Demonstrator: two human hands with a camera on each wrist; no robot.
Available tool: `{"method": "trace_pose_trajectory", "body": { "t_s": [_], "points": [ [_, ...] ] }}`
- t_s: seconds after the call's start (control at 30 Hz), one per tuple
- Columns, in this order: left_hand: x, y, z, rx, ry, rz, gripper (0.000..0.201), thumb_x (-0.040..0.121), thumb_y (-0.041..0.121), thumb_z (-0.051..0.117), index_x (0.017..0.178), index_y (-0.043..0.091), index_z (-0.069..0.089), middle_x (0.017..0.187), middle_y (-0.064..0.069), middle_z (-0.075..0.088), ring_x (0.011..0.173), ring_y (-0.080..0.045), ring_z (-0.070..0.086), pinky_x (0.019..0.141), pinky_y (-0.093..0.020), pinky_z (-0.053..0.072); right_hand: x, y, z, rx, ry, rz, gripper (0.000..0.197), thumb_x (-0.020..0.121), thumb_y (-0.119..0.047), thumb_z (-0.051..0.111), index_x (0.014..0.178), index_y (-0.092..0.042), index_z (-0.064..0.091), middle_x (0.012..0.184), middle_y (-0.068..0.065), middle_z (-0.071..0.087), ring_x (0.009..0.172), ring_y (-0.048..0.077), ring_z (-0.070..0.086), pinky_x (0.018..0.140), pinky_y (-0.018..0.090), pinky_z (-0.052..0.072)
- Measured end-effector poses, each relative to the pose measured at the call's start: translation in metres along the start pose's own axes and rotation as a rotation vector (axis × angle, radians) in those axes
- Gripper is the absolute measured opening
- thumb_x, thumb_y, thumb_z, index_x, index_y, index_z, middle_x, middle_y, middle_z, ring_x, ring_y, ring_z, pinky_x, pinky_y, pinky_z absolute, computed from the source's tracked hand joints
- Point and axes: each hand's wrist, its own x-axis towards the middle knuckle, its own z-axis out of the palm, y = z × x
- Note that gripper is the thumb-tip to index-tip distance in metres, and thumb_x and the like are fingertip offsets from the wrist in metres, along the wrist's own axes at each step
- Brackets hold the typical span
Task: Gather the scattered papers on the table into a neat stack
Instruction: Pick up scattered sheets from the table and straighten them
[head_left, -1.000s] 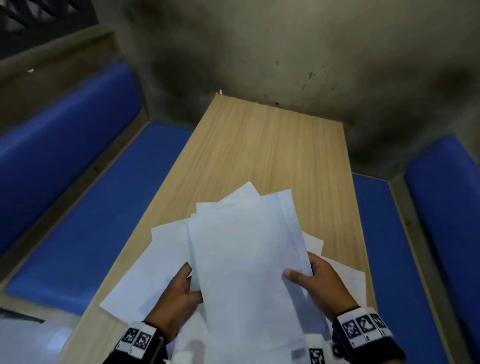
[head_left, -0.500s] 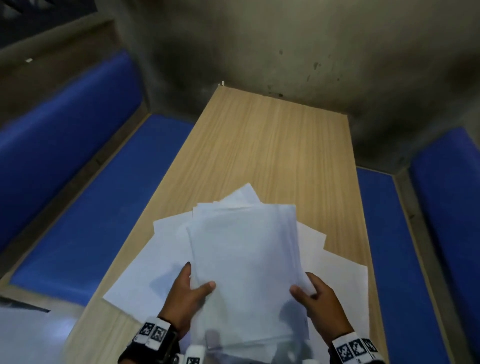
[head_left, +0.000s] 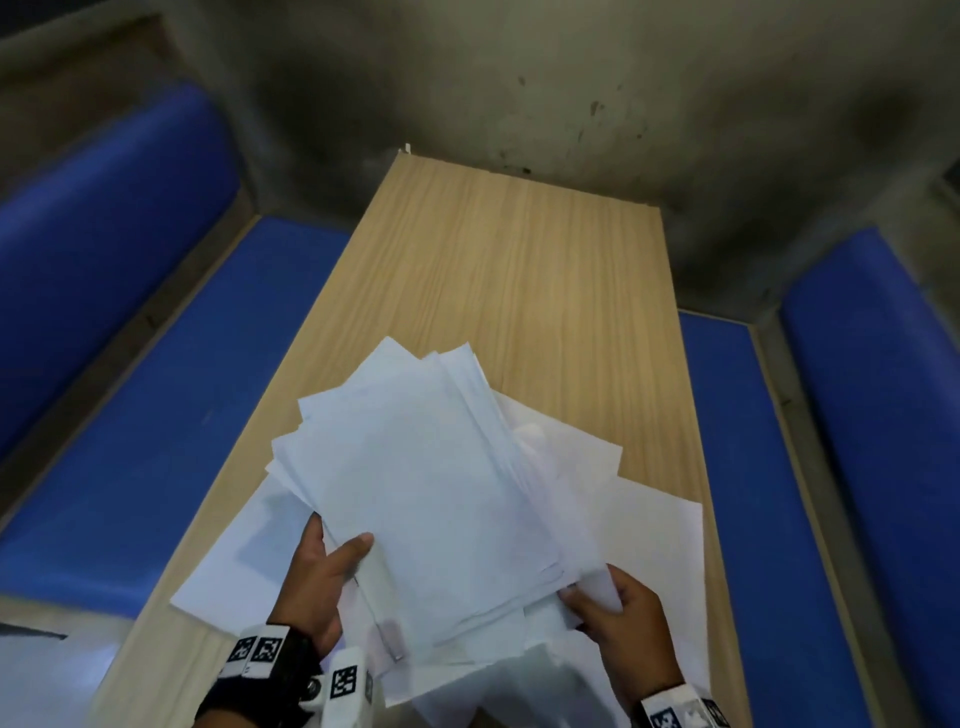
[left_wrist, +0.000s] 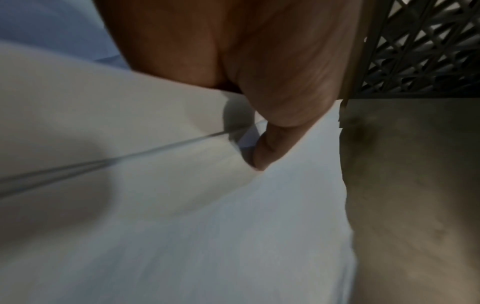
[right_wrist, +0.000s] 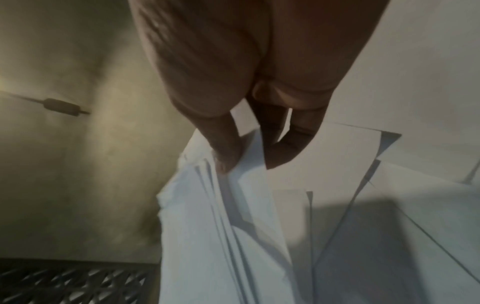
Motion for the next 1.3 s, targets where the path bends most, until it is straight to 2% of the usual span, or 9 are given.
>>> {"method": "trace_pose_trajectory", "body": {
  "t_s": [0.13,0.27,0.6,0.77,0.87,0.93,1.03,1.2,1.3],
  "points": [
    [0.002,-0.003,-0.004,0.066,0.042,0.026,0.037,0.096,-0.007,0.059,0.125,0.015,0.056,0.115,-0.003,0.071,0.100,-0.017,0.067,0.066,-0.014,0.054,-0.004,-0.017,-0.019,-0.047,0.132,-0.161,0.023,0.075,0.007,0.076,0.077,-0.015,0.080,0.082,0.006,0.079,0.081,0.026,0.073,0.075,0.038,0.060],
    [0.005,-0.002,-0.013,0.079,0.091,0.040,0.037,0.097,-0.008,0.057,0.129,0.009,0.053,0.114,-0.009,0.068,0.095,-0.021,0.065,0.072,-0.026,0.048,-0.012,-0.056,-0.052,-0.126,0.179,-0.353,0.044,0.079,0.015,0.067,0.076,-0.028,0.077,0.078,-0.003,0.077,0.067,0.004,0.069,0.058,0.015,0.055],
    [0.015,0.032,-0.026,0.183,0.084,0.164,0.043,0.085,0.008,0.067,0.117,0.036,0.060,0.124,-0.007,0.071,0.113,-0.034,0.068,0.096,-0.051,0.054,-0.061,-0.168,-0.037,-0.705,-0.631,-0.565,0.026,0.078,0.008,0.069,0.080,-0.018,0.074,0.075,0.001,0.073,0.072,0.021,0.070,0.058,0.026,0.052],
    [-0.006,0.039,0.011,0.185,-0.115,0.127,0.040,0.093,0.002,0.067,0.125,0.025,0.061,0.119,-0.009,0.075,0.095,-0.022,0.077,0.071,-0.032,0.061,-0.020,-0.146,0.011,-0.532,-0.293,-0.561,0.012,0.086,-0.007,0.070,0.091,-0.017,0.073,0.085,0.003,0.074,0.079,0.022,0.070,0.069,0.045,0.056],
    [-0.025,0.032,0.026,0.117,-0.254,0.043,0.076,0.065,0.031,0.092,0.133,0.018,0.061,0.125,-0.013,0.074,0.107,-0.029,0.074,0.081,-0.039,0.061,0.017,-0.118,0.027,-0.418,-0.084,-0.468,0.014,0.085,-0.018,0.071,0.086,-0.032,0.068,0.104,-0.007,0.065,0.090,0.008,0.065,0.074,0.041,0.056],
    [-0.034,0.021,0.026,0.040,-0.277,-0.029,0.073,0.070,0.015,0.087,0.137,0.017,0.059,0.125,-0.013,0.074,0.111,-0.034,0.072,0.089,-0.049,0.058,0.034,-0.100,0.030,-0.357,0.010,-0.362,0.013,0.085,-0.026,0.070,0.094,-0.034,0.066,0.119,-0.011,0.060,0.100,0.000,0.062,0.084,0.036,0.055],
    [-0.042,0.009,0.024,0.022,-0.255,-0.095,0.054,0.089,-0.007,0.064,0.136,0.019,0.059,0.124,-0.012,0.075,0.112,-0.036,0.072,0.097,-0.053,0.054,0.043,-0.078,0.030,-0.325,0.072,-0.233,0.011,0.087,-0.024,0.068,0.094,-0.018,0.062,0.095,0.005,0.071,0.095,0.026,0.068,0.070,0.029,0.052],
    [-0.044,0.009,0.025,0.115,-0.215,-0.005,0.085,0.053,0.069,0.086,0.125,0.029,0.064,0.118,0.012,0.077,0.110,-0.008,0.072,0.094,-0.031,0.055,0.040,-0.059,0.033,-0.142,0.080,-0.228,0.044,0.087,-0.015,0.071,0.120,-0.031,0.046,0.091,-0.004,0.073,0.087,0.013,0.072,0.059,0.015,0.053],
    [-0.042,0.019,0.035,0.463,-0.094,0.205,0.055,0.067,0.031,0.093,0.113,0.034,0.064,0.106,0.012,0.078,0.099,-0.002,0.073,0.090,-0.031,0.057,0.033,-0.062,0.032,-0.073,0.078,-0.331,0.033,0.087,-0.015,0.071,0.116,-0.027,0.060,0.091,-0.006,0.076,0.088,0.009,0.071,0.062,0.013,0.056]
  ]
}}
